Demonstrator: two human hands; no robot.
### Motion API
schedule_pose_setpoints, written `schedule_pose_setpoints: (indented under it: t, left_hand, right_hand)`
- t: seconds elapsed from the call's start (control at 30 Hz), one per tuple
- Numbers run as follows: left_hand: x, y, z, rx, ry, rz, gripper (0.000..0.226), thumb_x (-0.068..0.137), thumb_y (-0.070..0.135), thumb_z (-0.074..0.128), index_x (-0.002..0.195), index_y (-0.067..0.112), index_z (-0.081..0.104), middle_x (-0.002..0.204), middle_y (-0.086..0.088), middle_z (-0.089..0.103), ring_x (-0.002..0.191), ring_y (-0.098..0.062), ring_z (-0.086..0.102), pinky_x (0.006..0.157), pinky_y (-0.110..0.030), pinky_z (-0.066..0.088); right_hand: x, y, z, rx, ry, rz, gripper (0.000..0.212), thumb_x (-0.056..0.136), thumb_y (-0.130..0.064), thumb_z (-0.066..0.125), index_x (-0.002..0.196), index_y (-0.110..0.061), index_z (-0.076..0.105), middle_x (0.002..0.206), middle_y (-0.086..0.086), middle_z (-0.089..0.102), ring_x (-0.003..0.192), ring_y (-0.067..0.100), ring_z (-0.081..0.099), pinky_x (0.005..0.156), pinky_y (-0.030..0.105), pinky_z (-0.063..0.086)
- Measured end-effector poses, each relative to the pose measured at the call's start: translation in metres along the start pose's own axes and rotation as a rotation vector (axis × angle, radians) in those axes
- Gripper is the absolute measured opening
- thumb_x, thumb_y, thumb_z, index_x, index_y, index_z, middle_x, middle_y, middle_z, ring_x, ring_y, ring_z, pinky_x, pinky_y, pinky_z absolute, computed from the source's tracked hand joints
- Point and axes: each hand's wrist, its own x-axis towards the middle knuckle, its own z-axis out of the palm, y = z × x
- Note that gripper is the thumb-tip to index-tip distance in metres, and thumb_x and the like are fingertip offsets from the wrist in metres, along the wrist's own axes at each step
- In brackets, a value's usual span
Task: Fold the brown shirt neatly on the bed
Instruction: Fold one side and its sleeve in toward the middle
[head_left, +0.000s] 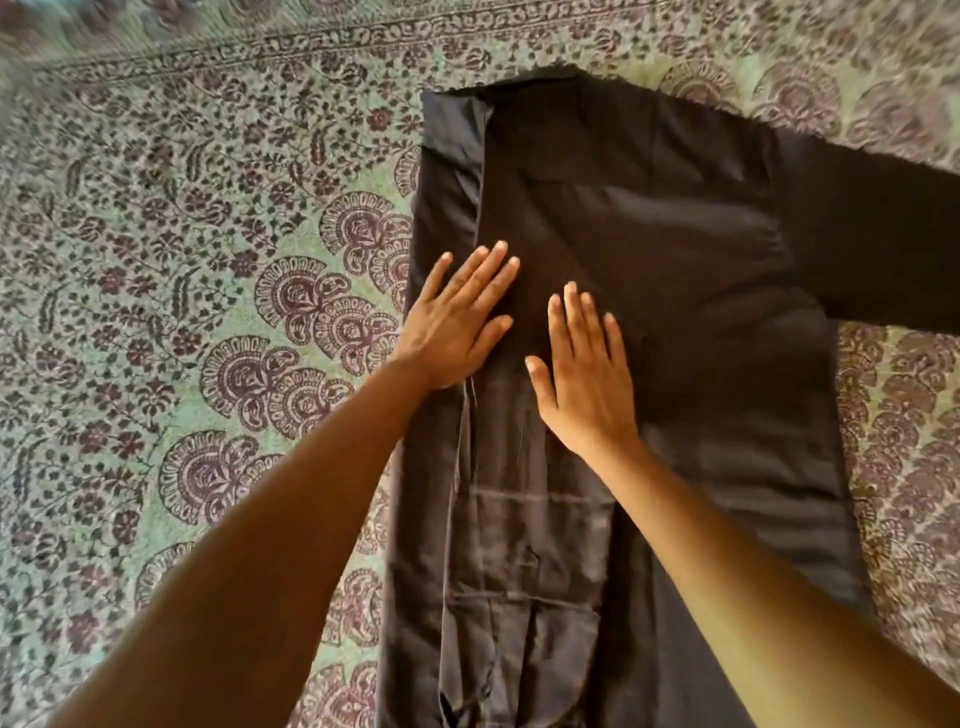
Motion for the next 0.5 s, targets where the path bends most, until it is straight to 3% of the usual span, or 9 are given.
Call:
schedule_pose_setpoints:
  t: [0.07, 0.17, 0.33, 0.43, 0.5]
  left_hand:
    - [0.044, -0.015, -0.004, 0.02, 0.007, -0.066, 0.067, 0.091, 0.051, 0.015, 0.149, 0.018, 0.013, 0.158, -0.004, 0.011, 0.146, -0.017, 0.009, 0.116, -0.038, 0.001]
    - [0.098, -0.036, -0.006, -0.007, 0.014, -0.136, 0.065, 0.097, 0.048, 0.023, 0.15, 0.015, 0.007, 0.159, -0.005, 0.002, 0.146, -0.017, 0.001, 0.117, -0.037, -0.003]
    - [0.152, -0.055, -0.011, -0.035, -0.057, -0.067, 0.061, 0.1, 0.044, 0.024, 0.15, 0.016, 0.006, 0.159, -0.002, 0.002, 0.146, -0.015, 0.001, 0.118, -0.037, -0.002]
    - [0.171, -0.065, -0.021, -0.263, -0.093, -0.077, 0.052, 0.101, 0.037, 0.027, 0.149, 0.019, 0.017, 0.157, -0.002, 0.016, 0.145, -0.014, 0.014, 0.117, -0.032, 0.008]
    - [0.175, -0.072, -0.031, -0.538, 0.166, -0.22, 0.045, 0.098, 0.031, 0.032, 0.142, 0.022, 0.037, 0.146, -0.002, 0.041, 0.133, -0.013, 0.038, 0.106, -0.022, 0.027]
  right_hand:
    - [0.029, 0.003, 0.001, -0.004, -0.004, -0.064, 0.065, 0.093, -0.044, 0.02, 0.146, -0.006, 0.019, 0.154, 0.014, 0.016, 0.143, 0.025, 0.016, 0.115, 0.04, 0.01]
    - [0.064, 0.004, 0.005, -0.004, 0.008, -0.087, 0.067, 0.093, -0.046, 0.018, 0.146, -0.006, 0.019, 0.155, 0.014, 0.016, 0.143, 0.025, 0.015, 0.116, 0.04, 0.011]
    - [0.097, 0.001, 0.007, 0.008, 0.06, -0.083, 0.068, 0.092, -0.047, 0.015, 0.147, -0.007, 0.017, 0.155, 0.014, 0.015, 0.144, 0.024, 0.014, 0.116, 0.038, 0.008]
    - [0.105, 0.002, 0.012, 0.025, 0.053, -0.085, 0.07, 0.09, -0.048, 0.013, 0.147, -0.008, 0.018, 0.155, 0.012, 0.014, 0.144, 0.023, 0.015, 0.116, 0.038, 0.008]
    - [0.106, 0.004, 0.017, 0.039, 0.075, -0.079, 0.068, 0.09, -0.047, 0.017, 0.146, -0.007, 0.023, 0.155, 0.012, 0.018, 0.143, 0.024, 0.018, 0.115, 0.038, 0.01]
